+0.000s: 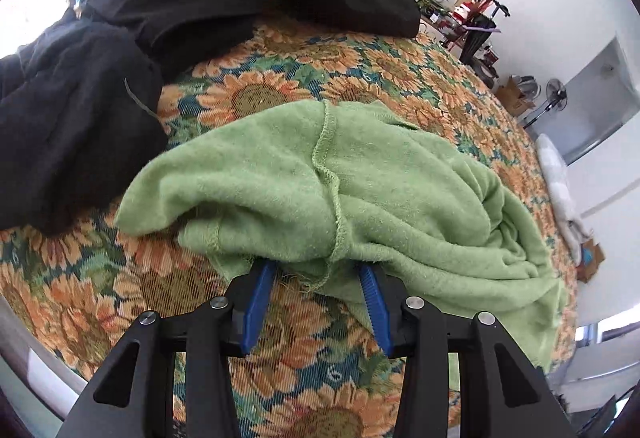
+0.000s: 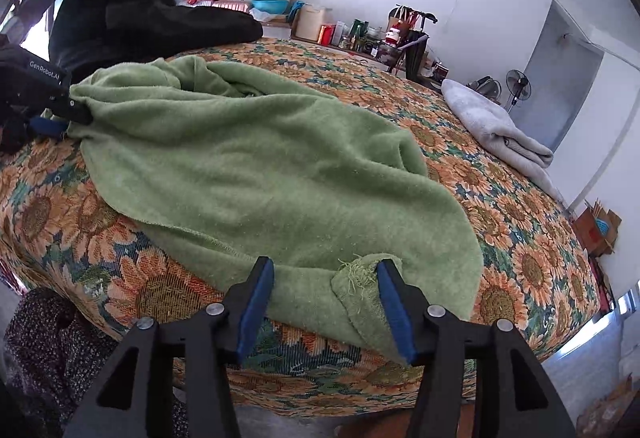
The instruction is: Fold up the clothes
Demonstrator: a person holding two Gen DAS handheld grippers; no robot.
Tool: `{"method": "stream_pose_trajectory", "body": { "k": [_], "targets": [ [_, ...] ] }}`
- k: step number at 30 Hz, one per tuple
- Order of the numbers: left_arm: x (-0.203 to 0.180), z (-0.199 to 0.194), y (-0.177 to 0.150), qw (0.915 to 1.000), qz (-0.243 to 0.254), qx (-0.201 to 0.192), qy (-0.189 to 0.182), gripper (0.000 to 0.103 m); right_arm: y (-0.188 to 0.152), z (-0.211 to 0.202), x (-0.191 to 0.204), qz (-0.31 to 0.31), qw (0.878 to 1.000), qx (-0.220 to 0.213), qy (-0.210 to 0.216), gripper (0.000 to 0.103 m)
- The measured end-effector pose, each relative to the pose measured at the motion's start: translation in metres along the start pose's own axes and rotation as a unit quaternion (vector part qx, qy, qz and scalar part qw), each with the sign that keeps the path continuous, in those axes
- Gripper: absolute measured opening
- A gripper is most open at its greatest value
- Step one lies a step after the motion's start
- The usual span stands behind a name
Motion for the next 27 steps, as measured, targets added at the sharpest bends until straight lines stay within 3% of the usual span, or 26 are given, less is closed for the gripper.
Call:
{"method": "stream_pose_trajectory", "body": {
  "k": [3, 4, 5, 7, 10, 13, 17, 19, 20, 27],
  "targets": [
    [-0.003, 0.002, -0.001, 0.9997, 0.015, -0.012, 0.016, 0.036, -0.003, -0.002, -0.001, 0.002, 1.000, -0.002, -0.002, 0.048],
    [-0.001, 0.001, -0.002, 0.9999, 0.010, -0.010, 0.005, 0.028, -0.004, -0.002, -0.002, 0.003, 1.000, -0.002, -0.002, 0.043],
    [0.001, 0.001, -0.003, 0.9999, 0.006, -0.009, -0.006, 0.011, -0.005, -0.003, -0.003, 0.005, 1.000, -0.003, -0.003, 0.038],
    [0.005, -0.002, -0.005, 0.9996, -0.005, -0.010, -0.027, 0.009, -0.006, -0.006, -0.008, 0.014, 1.000, -0.004, -0.005, 0.022],
    [0.011, -0.010, -0.008, 0.9981, -0.025, -0.017, -0.053, 0.008, -0.008, -0.011, -0.024, 0.047, 0.999, -0.003, -0.005, 0.010],
    [0.009, -0.022, -0.010, 0.9971, -0.019, -0.028, -0.068, 0.008, -0.010, -0.014, -0.036, 0.068, 0.998, -0.002, 0.000, 0.006],
    [0.003, -0.039, -0.010, 0.9957, -0.006, -0.043, -0.082, 0.007, -0.013, -0.019, -0.050, 0.090, 0.996, -0.002, 0.011, 0.011],
    [-0.001, -0.045, -0.010, 0.9952, -0.001, -0.047, -0.085, 0.007, -0.015, -0.023, -0.053, 0.097, 0.995, -0.005, 0.031, 0.033],
    [-0.003, -0.047, -0.011, 0.9953, 0.002, -0.048, -0.084, 0.007, -0.015, -0.025, -0.055, 0.097, 0.994, -0.009, 0.042, 0.038],
    [-0.003, -0.045, -0.012, 0.9965, 0.007, -0.042, -0.072, 0.007, -0.008, -0.031, -0.034, 0.035, 0.997, -0.033, 0.055, 0.045]
  ]
}}
Point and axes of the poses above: each gripper's, at about its wrist camera, not at the fingertips, and z roughly the way its jaws point, x to its left, y to its top, the point moved 1 cm from there along z, roughly the way its jaws point, and after that the axes turned 11 degrees about -y, right-handed, at the moved point
